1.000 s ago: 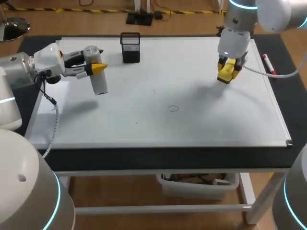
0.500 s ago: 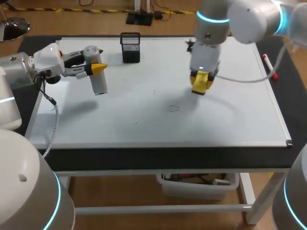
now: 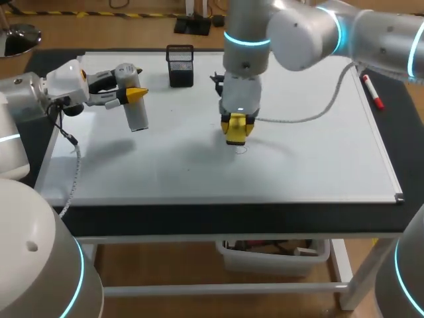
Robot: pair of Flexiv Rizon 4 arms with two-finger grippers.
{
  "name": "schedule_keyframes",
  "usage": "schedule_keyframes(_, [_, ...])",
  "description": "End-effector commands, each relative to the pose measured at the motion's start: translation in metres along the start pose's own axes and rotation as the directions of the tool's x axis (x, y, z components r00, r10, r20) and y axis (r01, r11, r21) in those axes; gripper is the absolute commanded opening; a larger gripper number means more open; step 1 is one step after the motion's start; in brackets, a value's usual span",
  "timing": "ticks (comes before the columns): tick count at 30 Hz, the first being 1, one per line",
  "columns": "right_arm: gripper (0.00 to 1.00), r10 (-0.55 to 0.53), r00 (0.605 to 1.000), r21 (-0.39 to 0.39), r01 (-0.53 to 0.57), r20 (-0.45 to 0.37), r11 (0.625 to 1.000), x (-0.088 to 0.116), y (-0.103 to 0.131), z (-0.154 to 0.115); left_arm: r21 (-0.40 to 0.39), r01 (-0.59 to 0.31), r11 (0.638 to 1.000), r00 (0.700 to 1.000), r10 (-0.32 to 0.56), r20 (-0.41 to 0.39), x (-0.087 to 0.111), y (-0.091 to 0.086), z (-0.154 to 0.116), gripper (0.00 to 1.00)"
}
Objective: Pick up the inspection probe, press it on each red-marked spot on the whiteboard one by one, put down the probe, pick up the eraser, and wipe off all the red marks.
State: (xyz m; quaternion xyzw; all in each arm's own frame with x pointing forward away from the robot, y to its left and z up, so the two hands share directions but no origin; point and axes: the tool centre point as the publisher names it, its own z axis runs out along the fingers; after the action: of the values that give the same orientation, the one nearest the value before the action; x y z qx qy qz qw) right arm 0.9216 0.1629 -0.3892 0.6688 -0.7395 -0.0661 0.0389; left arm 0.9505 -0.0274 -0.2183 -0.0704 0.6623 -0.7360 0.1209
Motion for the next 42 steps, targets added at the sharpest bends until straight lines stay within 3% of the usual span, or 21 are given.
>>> schedule_keyframes(1, [0.00, -0.010, 0.999, -0.005, 0.010, -0.037, 1.000, -0.014, 0.001, 0.007, 0.004, -0.003, 1.000, 1.000, 0.003, 0.001, 0.000, 0.001, 0.000, 0.00])
schedule_keyframes(7, [0.00, -0.031, 0.996, 0.006, 0.032, -0.080, 0.999, -0.022, 0.012, 0.015, 0.004, -0.003, 1.000, 1.000, 0.003, 0.001, 0.000, 0.001, 0.000, 0.00])
schedule_keyframes(18, [0.00, -0.016, 0.997, -0.019, 0.014, -0.069, 1.000, -0.019, 0.025, 0.031, 0.004, -0.003, 1.000, 1.000, 0.003, 0.001, 0.000, 0.001, 0.000, 0.00])
schedule_keyframes(42, [0.00, 0.013, 0.996, -0.031, -0.016, -0.089, 0.999, -0.003, 0.028, 0.046, 0.004, -0.003, 1.000, 1.000, 0.003, 0.001, 0.000, 0.001, 0.000, 0.00])
